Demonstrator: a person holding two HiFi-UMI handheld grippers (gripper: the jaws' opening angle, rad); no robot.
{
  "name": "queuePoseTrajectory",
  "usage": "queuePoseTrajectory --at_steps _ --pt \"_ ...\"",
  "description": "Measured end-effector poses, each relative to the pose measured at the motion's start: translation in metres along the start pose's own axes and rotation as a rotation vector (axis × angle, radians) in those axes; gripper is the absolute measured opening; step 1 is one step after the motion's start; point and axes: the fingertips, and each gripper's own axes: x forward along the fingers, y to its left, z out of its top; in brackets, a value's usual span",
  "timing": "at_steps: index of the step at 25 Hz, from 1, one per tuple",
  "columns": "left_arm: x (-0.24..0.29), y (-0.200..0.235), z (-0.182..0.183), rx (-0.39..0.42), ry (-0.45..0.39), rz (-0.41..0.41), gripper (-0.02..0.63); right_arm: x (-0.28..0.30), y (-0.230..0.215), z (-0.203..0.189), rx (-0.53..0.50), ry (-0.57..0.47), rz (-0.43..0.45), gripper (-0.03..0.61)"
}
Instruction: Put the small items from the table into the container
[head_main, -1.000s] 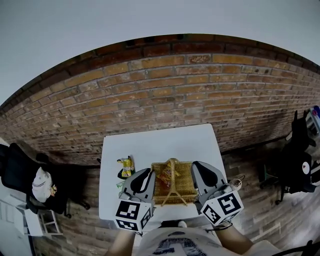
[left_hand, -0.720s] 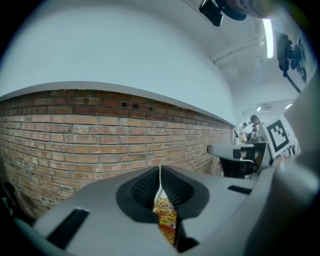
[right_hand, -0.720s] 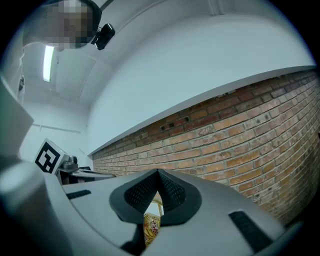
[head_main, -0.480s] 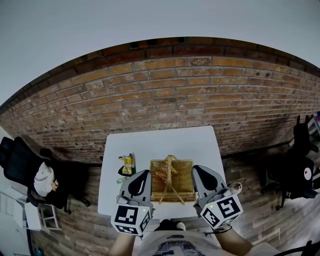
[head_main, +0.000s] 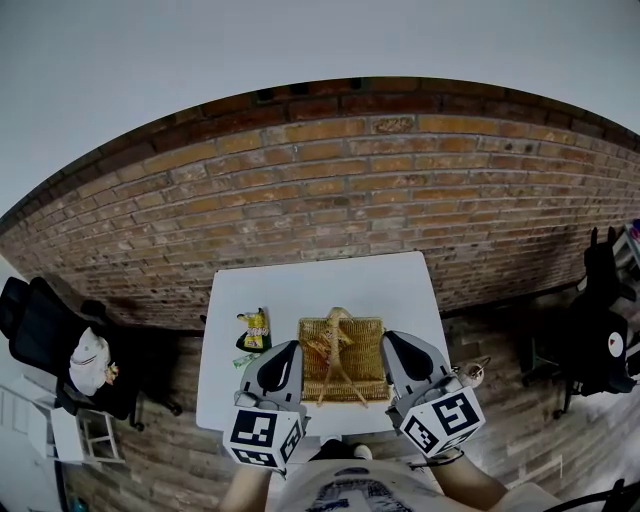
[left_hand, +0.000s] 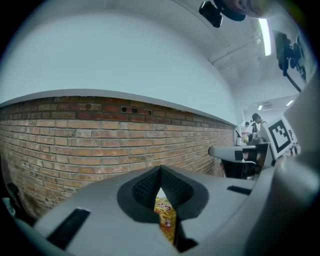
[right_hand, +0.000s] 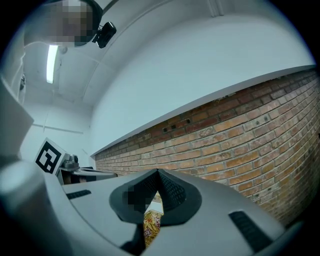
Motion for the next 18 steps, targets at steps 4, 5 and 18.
queuePoseTrajectory --at_steps 4,5,18 --pt "-0.001 -0.001 -0.002 -0.019 0.0 -0.011 0.048 -0.001 0.0 -0.001 0.002 0.001 -0.001 0.018" --pt "-0.001 -0.001 -0.003 -0.023 -0.001 -0.011 0.048 -0.001 0.0 -0.002 0.002 0.001 -0.002 0.018" --pt "0.0 0.026 -0.008 -0.021 0.017 0.008 0.048 0.019 0.008 -0.002 -0.001 -0.004 0.006 0.018"
